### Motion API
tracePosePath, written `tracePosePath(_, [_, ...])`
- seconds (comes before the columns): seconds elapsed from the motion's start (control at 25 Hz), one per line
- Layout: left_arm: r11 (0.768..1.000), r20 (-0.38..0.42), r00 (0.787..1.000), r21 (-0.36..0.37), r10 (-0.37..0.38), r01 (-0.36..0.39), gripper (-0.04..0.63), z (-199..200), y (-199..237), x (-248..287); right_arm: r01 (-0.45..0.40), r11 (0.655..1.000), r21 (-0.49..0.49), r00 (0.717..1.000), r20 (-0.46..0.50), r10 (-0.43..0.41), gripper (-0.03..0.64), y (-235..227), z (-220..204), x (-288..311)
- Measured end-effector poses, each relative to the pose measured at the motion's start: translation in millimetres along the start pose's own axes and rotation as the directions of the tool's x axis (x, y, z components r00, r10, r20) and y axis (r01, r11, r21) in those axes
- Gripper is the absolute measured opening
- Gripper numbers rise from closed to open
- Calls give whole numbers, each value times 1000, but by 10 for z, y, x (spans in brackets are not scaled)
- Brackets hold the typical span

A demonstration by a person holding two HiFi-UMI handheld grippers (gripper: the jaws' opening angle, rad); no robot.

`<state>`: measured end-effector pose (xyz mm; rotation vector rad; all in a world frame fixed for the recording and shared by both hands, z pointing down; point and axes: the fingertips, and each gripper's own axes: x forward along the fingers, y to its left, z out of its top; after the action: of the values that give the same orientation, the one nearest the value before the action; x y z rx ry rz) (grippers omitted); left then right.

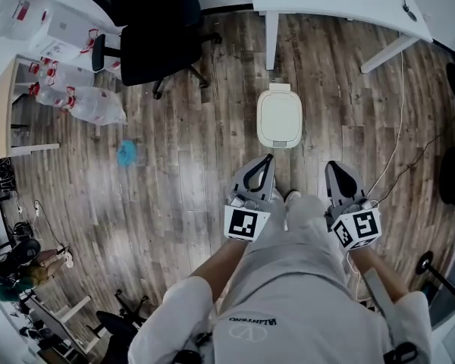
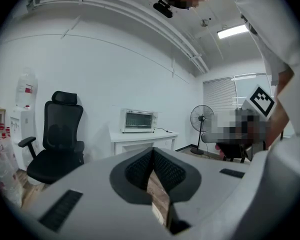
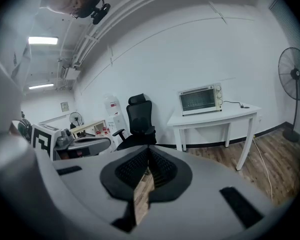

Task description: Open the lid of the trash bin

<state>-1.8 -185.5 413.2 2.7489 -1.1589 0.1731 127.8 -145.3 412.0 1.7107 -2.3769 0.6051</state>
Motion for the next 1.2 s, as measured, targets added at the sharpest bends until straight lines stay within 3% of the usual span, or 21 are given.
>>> tracePosePath(0.36, [999,-100,995,28,-17,20,0,-732,178,674,-5,1000,25,998,-59,6,17,-339,-344,657])
tracePosePath(0.52, [999,-149,989,-26,16,-20,0,-1286,279,964,-33,998,44,992,-119,38,17,-524,-885,1156])
tracePosePath(0.76, [996,-230,972,-69,45,-63,0,-2327,325,1296,-36,988,149,981,-183,63,17,-783,-1853,1732])
tracePosePath(1.04, [986,-357,932,-117,69,-118,0,-3709,391,1480,-20,980,200,959,-273,75,17,-1069,-2995,2096])
tracePosePath(1.2, [981,-400,913,-129,79,-142,0,-4282,373,1469,-17,977,212,943,-321,86,17,-1104,-3509,2149])
